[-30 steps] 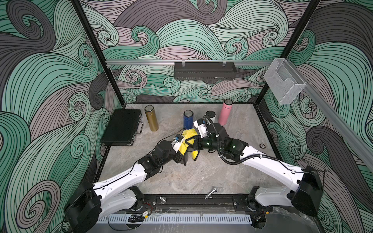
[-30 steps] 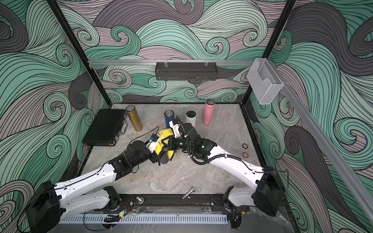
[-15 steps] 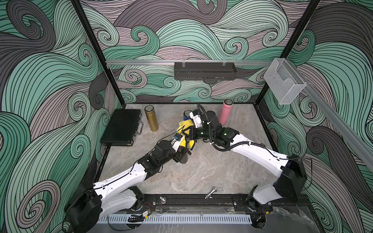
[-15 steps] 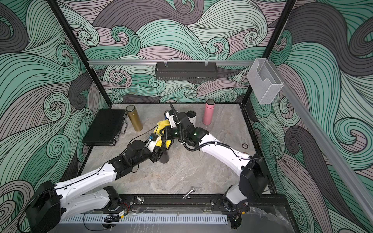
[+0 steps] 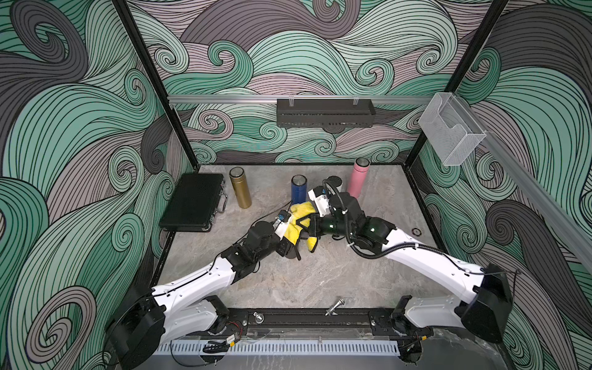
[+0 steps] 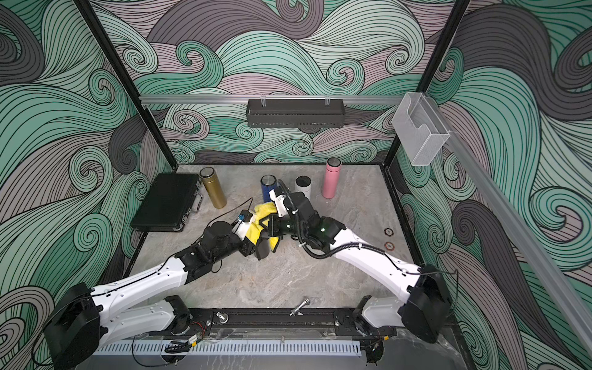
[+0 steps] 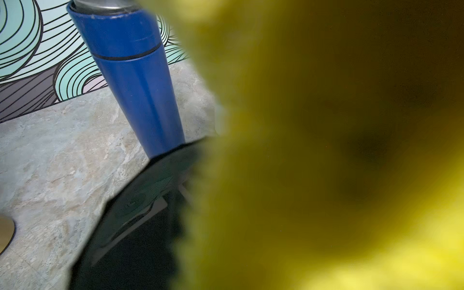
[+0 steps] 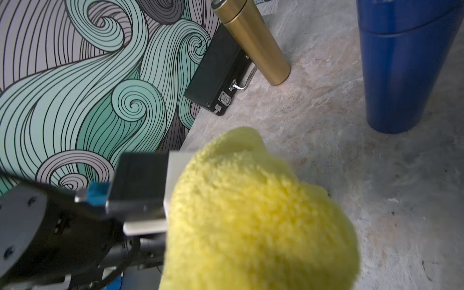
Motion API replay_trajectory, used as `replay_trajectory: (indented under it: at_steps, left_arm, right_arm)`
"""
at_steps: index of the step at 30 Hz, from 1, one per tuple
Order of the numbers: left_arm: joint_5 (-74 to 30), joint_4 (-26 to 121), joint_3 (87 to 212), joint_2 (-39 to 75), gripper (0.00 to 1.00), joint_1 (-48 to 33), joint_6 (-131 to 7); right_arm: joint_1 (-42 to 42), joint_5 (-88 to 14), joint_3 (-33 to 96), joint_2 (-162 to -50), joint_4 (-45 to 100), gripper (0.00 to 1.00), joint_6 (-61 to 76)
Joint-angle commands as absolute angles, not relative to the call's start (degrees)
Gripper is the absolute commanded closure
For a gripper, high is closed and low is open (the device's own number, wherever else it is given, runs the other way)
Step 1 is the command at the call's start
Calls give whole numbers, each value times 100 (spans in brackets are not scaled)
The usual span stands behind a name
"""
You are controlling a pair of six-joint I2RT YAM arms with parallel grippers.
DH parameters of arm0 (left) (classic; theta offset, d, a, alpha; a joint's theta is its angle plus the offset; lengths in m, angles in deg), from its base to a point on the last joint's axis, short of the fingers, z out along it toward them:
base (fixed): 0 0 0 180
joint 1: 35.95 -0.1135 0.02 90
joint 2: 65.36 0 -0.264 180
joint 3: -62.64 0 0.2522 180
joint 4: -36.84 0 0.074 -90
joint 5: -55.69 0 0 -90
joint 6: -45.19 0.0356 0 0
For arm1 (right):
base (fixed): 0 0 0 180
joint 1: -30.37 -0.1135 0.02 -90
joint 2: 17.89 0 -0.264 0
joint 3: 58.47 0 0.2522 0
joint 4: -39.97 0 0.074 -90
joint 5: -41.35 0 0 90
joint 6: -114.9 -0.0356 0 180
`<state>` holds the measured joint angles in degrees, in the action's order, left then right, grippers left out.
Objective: Wipe the surface of the thermos
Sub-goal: Wipe the dirt from the surface of the thermos.
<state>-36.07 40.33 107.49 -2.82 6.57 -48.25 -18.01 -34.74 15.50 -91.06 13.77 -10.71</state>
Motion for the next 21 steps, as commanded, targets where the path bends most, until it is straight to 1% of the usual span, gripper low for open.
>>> replay_trajectory:
  at_steps: [1,6,9,10,12,13,18,20,21]
  left_arm:
    - [-3729,4132,10918,-250,100,676,-4942]
    - [-3735,4242,10896,-416,100,676,-5065]
    - [-3650,4324,10912,-448,100,676,-5071]
    - [-3599,4375,10942,-438,98,676,-5054]
    - [-3529,4433,10970,-395,89,676,-5037]
    - [-3477,4436,10963,-380,86,676,-5003]
    - [-3389,4400,10945,-375,77,692,-4966]
    - [-3396,4394,10953,-366,78,700,-4945]
    - [-3391,4396,10962,-351,80,702,-4932]
  right_arm:
    - [-1726,-3879,1292,-8483,990,100,-1167]
    - [-1263,-4284,892,-7499,593,100,-1090]
    - [-1006,-4324,752,-7287,405,100,-1019]
    - [-958,-4320,716,-7264,413,100,-996]
    - [-894,-4316,656,-7254,477,100,-957]
    - [-871,-4319,659,-7277,497,100,-933]
    - [-806,-4253,708,-7481,739,100,-845]
    - [-783,-4198,772,-7627,788,100,-806]
    - [-773,-4168,803,-7708,808,100,-789]
